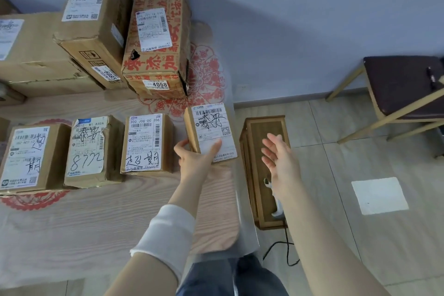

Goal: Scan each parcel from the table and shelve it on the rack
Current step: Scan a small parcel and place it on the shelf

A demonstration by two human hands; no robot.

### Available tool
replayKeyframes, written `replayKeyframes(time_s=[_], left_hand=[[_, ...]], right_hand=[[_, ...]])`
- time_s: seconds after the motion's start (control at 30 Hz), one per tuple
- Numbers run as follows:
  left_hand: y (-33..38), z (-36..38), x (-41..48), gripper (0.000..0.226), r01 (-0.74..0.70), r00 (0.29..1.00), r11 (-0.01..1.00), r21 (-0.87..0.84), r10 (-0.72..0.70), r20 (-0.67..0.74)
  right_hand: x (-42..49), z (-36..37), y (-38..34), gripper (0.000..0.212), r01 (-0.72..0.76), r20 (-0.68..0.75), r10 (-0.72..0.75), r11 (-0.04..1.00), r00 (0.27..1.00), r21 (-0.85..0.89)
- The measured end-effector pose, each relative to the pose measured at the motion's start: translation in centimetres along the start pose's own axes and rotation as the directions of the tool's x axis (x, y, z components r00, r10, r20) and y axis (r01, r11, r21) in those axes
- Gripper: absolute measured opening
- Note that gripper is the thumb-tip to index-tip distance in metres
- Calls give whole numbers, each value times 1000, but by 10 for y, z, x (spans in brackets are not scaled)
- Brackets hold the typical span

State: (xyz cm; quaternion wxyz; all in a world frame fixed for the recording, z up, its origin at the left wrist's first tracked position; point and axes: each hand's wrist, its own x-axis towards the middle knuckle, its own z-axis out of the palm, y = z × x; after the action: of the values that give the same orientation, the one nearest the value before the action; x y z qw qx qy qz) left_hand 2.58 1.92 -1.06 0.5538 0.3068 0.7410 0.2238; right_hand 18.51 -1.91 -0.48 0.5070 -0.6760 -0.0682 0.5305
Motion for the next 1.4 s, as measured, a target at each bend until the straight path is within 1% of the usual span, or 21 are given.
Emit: replayKeyframes(time_s=[0.07, 0.13, 0.2, 0.3, 0.37, 0.47, 0.53, 0.7, 0.87, 1.1, 1.2, 1.3, 1.4], left_hand=[[-4, 11, -18, 101, -34, 999, 998, -44, 35, 13], [-12, 24, -36, 102, -90, 995, 993, -73, 93, 40], [-22, 39, -55, 93, -110, 991, 984, -141, 120, 64], [-44, 65, -80, 77, -138, 981, 961, -238, 165, 99], [-57, 82, -98, 72, -154, 975, 955, -252, 188, 116], [-76, 103, -122, 68, -155, 971, 953, -260, 195, 136], [-89, 114, -134, 69, -135, 972, 958, -252, 177, 153], [-130, 136, -141, 67, -74, 972, 981, -182, 111, 205], [-198, 163, -99, 73, 13, 979, 992, -126, 13, 202], [-287, 181, 11, 76, 10, 993, 998, -58, -3, 116], [-314, 183, 53, 76, 0, 996, 1000, -25, 2, 84], [-330, 185, 82, 80, -7, 998, 1000, 12, 6, 70], [-339, 190, 106, 87, 11, 997, 1000, 29, -14, 81]], right_hand=[[-1, -16, 1, 26, 24, 6, -24, 1000, 1000, -5], [-4, -34, 3, 30, 52, 19, -51, 998, 999, -27], [-8, -54, 9, 29, 55, 22, -54, 998, 998, -42], [-13, -91, 22, 21, 27, 11, -27, 999, 1000, -35], [-17, -117, 34, 25, 12, -18, -12, 1000, 1000, -8], [-26, -155, 55, 36, -44, -53, 46, 998, 998, 37], [-34, -177, 69, 41, -79, -72, 83, 996, 994, 51], [-33, -211, 99, 44, -124, -105, 128, 991, 986, 43], [14, -230, 165, 49, -127, -135, 120, 991, 984, -47], [106, -235, 260, 64, -168, -122, 143, 958, 982, -234], [143, -227, 287, 62, -183, -110, 156, 934, 982, -307], [173, -220, 307, 62, -154, -134, 109, 907, 985, -392], [198, -213, 323, 67, -112, -177, 21, 845, 984, -523]])
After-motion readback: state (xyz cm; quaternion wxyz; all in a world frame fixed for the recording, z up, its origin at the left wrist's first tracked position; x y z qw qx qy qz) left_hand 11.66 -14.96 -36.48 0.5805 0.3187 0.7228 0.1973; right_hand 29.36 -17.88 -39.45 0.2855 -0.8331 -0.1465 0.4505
